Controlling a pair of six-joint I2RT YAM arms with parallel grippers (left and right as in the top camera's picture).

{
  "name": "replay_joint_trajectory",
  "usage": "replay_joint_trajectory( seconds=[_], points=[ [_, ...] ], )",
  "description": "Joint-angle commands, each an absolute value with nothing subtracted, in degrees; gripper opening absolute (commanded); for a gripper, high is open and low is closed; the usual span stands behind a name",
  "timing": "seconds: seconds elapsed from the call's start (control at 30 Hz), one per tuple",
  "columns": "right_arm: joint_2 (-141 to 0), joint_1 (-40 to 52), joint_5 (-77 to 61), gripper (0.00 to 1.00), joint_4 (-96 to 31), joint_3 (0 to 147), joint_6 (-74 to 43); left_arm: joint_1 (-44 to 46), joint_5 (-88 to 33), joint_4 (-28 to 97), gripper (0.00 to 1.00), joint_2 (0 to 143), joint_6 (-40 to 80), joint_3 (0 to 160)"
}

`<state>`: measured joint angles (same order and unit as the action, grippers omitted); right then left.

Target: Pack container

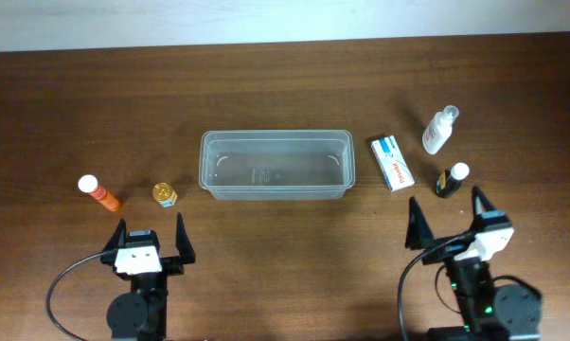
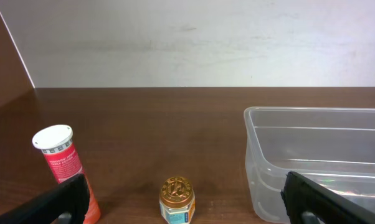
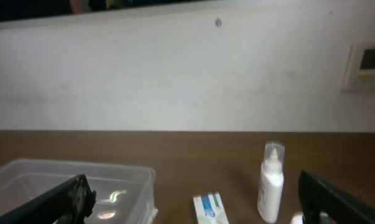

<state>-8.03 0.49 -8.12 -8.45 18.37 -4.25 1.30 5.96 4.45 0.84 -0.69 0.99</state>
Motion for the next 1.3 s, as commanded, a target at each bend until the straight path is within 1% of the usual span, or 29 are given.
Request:
replay_joint_trajectory(
  seconds=[0.0, 0.13, 0.3, 0.33, 0.43, 0.53, 0.7, 0.97, 1.1, 1.27],
  points=[
    [-19.25, 0.75, -11.97, 0.99, -12.03, 29.08, -3.18, 0.95, 5.34, 4.29, 0.99, 0.3, -1.8, 0.54],
    [-33.63, 0.75, -15.42, 0.98, -20.18, 41.54, -3.16, 0.95, 5.34, 4.29, 0.99, 0.3, -1.8, 0.54],
    [-53.69, 0.75, -17.56, 0.99, -36.67, 60.93, -3.18, 0.95, 5.34, 4.32, 0.99, 0.3, -1.8, 0.54],
    [-61.08, 0.73, -17.54, 0.98, -43.27, 68.69, -3.18, 0.95, 5.34, 4.29, 1.0, 0.3, -1.8, 0.54],
    [-70.43, 0.75, -17.54, 0.98, -48.66, 76.82, -3.46, 0.95, 5.34, 4.29, 1.0, 0.3, -1.8, 0.54],
    [-77.12, 0.73, -19.35, 0.98, -50.24, 80.75, -3.29, 0.95, 5.34, 4.29, 0.99, 0.3, -1.8, 0.54],
    [-82.46, -0.05, -18.96, 0.98, -51.24, 81.6, -3.42, 0.95, 5.34, 4.29, 0.99, 0.3, -1.8, 0.54],
    [-83.24, -0.08, -21.12, 0.98, -52.03, 81.6, -3.38, 0.95, 5.34, 4.29, 0.99, 0.3, -1.8, 0.54],
    [-83.26, -0.12, -15.57, 0.98, -52.8, 82.72, -3.42, 0.95, 5.34, 4.29, 0.99, 0.3, -1.8, 0.54],
    [-84.01, -0.6, -2.87, 0.98, -57.67, 89.25, -3.4, 0.95, 5.34, 4.29, 0.99, 0.3, -1.8, 0.54]
  ],
)
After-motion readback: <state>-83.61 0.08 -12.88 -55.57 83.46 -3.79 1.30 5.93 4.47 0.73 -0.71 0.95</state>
